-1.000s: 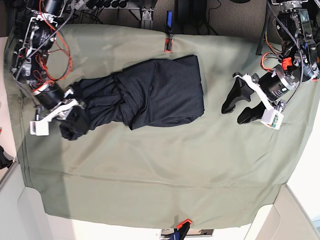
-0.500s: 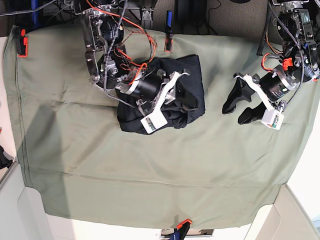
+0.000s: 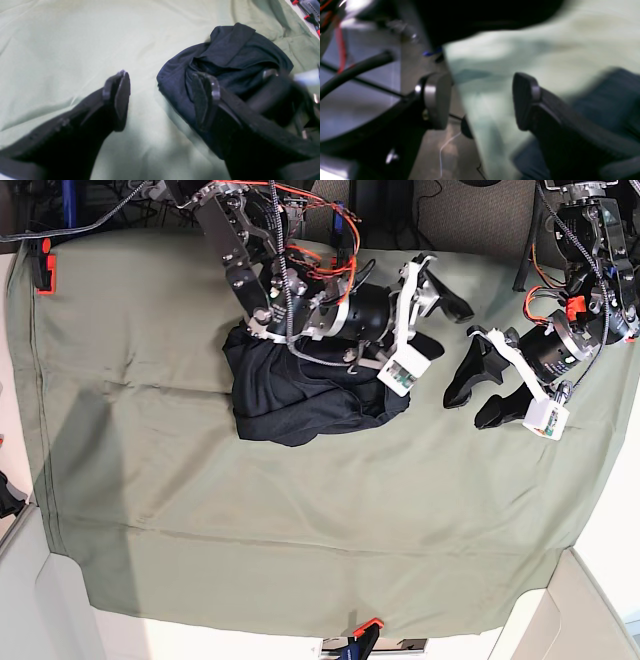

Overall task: Fold the T-shirt properly
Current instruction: 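Fold the right gripper's end over onto the folded strip, then grasp the bundled shirt's sides with both grippers and pull them inward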

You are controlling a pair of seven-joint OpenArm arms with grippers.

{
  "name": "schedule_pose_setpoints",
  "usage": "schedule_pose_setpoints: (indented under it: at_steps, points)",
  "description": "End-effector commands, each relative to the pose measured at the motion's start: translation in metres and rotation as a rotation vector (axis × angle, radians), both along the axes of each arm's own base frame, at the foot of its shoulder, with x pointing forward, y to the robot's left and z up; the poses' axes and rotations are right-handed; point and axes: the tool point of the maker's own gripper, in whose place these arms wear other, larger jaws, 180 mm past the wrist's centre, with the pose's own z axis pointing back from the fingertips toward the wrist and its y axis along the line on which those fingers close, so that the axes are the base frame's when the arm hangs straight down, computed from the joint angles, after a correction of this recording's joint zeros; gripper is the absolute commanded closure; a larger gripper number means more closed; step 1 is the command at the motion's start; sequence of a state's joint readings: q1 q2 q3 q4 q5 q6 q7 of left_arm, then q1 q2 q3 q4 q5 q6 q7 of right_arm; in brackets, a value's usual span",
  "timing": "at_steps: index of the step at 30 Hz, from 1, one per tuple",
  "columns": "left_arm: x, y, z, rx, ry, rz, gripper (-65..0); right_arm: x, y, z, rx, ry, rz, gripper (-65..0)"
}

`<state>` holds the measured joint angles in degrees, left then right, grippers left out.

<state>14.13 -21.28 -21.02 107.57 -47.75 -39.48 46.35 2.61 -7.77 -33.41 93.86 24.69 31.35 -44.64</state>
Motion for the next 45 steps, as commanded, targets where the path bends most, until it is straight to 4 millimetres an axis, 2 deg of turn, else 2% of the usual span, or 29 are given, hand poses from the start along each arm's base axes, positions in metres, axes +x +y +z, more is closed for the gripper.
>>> schedule_pose_setpoints:
  at_steps: [1,4,7,8,9,11,12,14,16,19,21,24,28,33,39,42,45]
  points:
    - [0.004,-0.001,0.015,-0.015,-0.050,-0.016,-41.2,-0.001,0.011,0.021,0.060,-0.043,0.024,-38.5]
    - [0.002,-0.006,0.018,-0.058,-0.040,-0.032,-41.0,-0.003,0.014,0.017,0.028,-0.082,0.031,-38.5]
    - [-0.004,-0.014,0.020,-0.109,-0.003,-0.069,-38.9,0.019,0.004,0.012,-0.006,-0.136,-0.051,-37.3]
    - [-0.007,-0.018,0.022,-0.133,0.010,-0.089,-34.6,0.029,-0.001,0.012,-0.008,-0.151,-0.091,-32.9]
    - [-0.010,-0.023,0.024,-0.149,0.019,-0.108,-27.5,0.041,-0.008,0.013,-0.011,-0.163,-0.138,-25.4]
    - [-0.017,-0.033,0.033,-0.169,0.011,-0.146,-11.4,0.066,-0.029,0.013,-0.021,-0.177,-0.239,-4.0]
    - [-0.020,-0.040,0.038,-0.170,-0.003,-0.170,-6.5,0.080,-0.041,0.012,-0.033,-0.184,-0.287,0.0]
    - [-0.033,-0.064,0.044,-0.168,-0.013,-0.238,-4.1,0.109,-0.070,0.014,-0.049,-0.200,-0.390,0.0]
    - [-0.052,-0.099,0.034,-0.144,0.018,-0.334,-4.1,0.137,-0.100,0.020,-0.050,-0.213,-0.491,0.0]
    - [-0.083,-0.142,-0.004,-0.047,0.105,-0.464,-4.0,0.173,-0.143,0.035,-0.034,-0.237,-0.627,0.0]
    - [-0.096,-0.157,-0.029,0.057,0.136,-0.527,-3.8,0.190,-0.167,0.045,-0.026,-0.250,-0.697,0.0]
    - [-0.111,-0.172,-0.051,0.114,0.164,-0.589,0.0,0.203,-0.197,0.047,-0.040,-0.265,-0.758,0.0]
    - [-0.109,-0.164,-0.077,0.194,0.176,-0.584,0.0,0.206,-0.214,0.037,-0.084,-0.263,-0.770,0.0]
    - [-0.110,-0.145,-0.109,0.248,0.230,-0.559,0.0,0.205,-0.215,0.017,-0.105,-0.209,-0.762,0.0]
    - [-0.101,-0.130,-0.116,0.302,0.238,-0.553,0.0,0.202,-0.211,-0.022,-0.122,-0.106,-0.753,0.0]
    - [-0.101,-0.113,-0.124,0.367,0.252,-0.556,0.0,0.200,-0.207,-0.038,-0.118,-0.072,-0.750,0.0]
    - [-0.102,-0.093,-0.133,0.398,0.272,-0.554,0.0,0.199,-0.202,-0.044,-0.103,-0.066,-0.736,0.0]
